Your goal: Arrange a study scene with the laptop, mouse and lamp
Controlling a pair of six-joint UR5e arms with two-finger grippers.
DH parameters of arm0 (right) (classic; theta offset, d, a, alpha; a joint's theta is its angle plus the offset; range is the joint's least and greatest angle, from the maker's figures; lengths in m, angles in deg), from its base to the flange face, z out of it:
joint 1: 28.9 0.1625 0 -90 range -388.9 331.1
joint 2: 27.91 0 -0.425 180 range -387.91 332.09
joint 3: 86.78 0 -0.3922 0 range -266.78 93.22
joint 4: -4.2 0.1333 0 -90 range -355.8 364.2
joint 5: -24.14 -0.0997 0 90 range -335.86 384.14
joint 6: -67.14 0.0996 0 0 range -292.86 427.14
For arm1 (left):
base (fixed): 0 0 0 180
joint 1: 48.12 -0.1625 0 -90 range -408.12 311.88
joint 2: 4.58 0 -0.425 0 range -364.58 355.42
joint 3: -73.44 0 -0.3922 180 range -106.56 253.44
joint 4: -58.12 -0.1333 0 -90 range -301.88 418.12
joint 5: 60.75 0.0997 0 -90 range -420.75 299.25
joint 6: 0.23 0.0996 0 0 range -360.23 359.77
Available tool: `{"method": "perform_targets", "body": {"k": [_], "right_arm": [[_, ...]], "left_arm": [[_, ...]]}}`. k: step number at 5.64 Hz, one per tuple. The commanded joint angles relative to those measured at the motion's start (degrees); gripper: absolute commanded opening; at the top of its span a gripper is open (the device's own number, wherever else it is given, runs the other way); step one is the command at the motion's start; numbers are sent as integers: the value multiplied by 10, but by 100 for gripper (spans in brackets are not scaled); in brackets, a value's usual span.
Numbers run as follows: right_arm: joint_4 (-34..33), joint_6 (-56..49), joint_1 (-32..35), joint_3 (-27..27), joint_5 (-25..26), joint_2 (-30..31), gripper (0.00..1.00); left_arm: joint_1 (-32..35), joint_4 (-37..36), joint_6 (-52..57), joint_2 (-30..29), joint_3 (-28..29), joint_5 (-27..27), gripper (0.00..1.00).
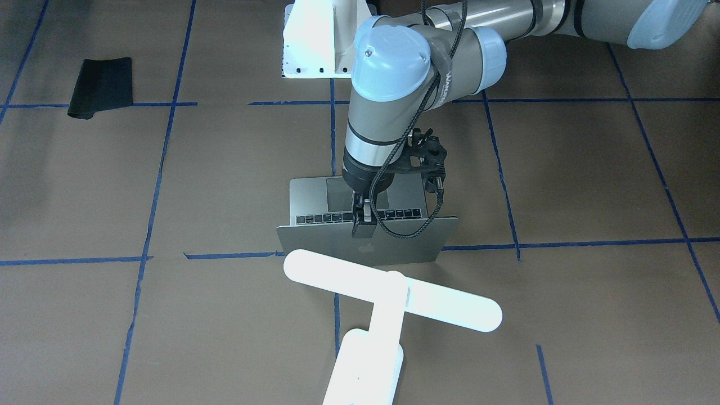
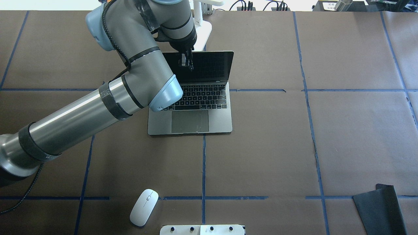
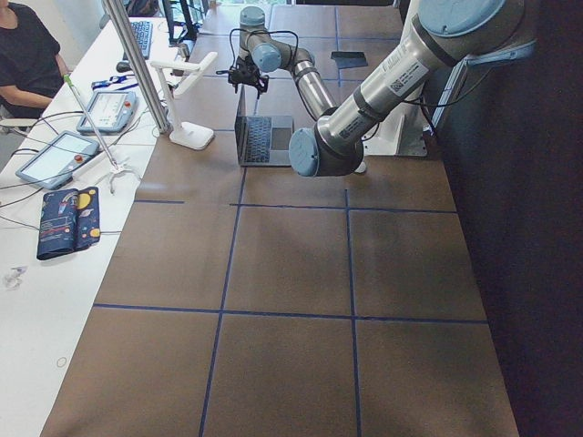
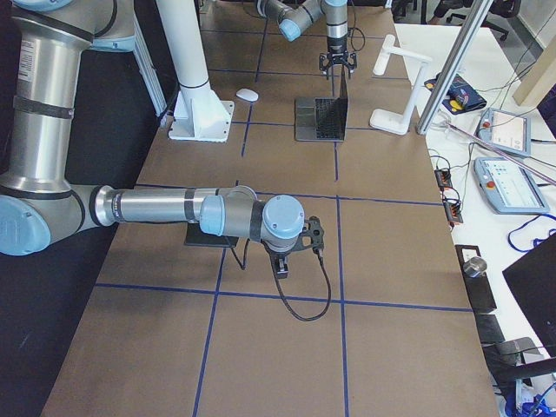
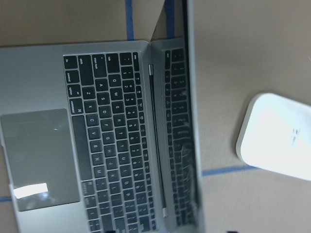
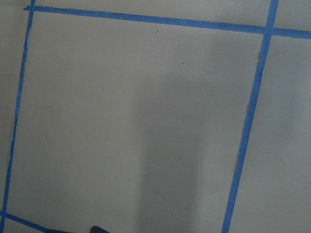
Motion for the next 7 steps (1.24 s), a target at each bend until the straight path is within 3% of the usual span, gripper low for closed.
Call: {"method": "perform_targets", "body": {"k": [1,2,3,5,6,7], "right_arm": [[1,67,-28,23,-9,-1,100],[4,149,-65,48,4,-1,100],[96,294,-117,73,61,5,100],[418,614,-249,70,137,102,100],[487,713,-315,68,190,122,100],[495,754,-362,68,217,127,99]], "left_arm": [[-1,-23,61,77,-139,-6,100],[-8,-34,72,110,-204,0,100],[-21,-32,74,196,-292,1,100],[-54,-37,75,211,-304,1,100],[-84,-39,97,218,-307,2,100],[-116,-40,179,239,-320,2,100]]}}
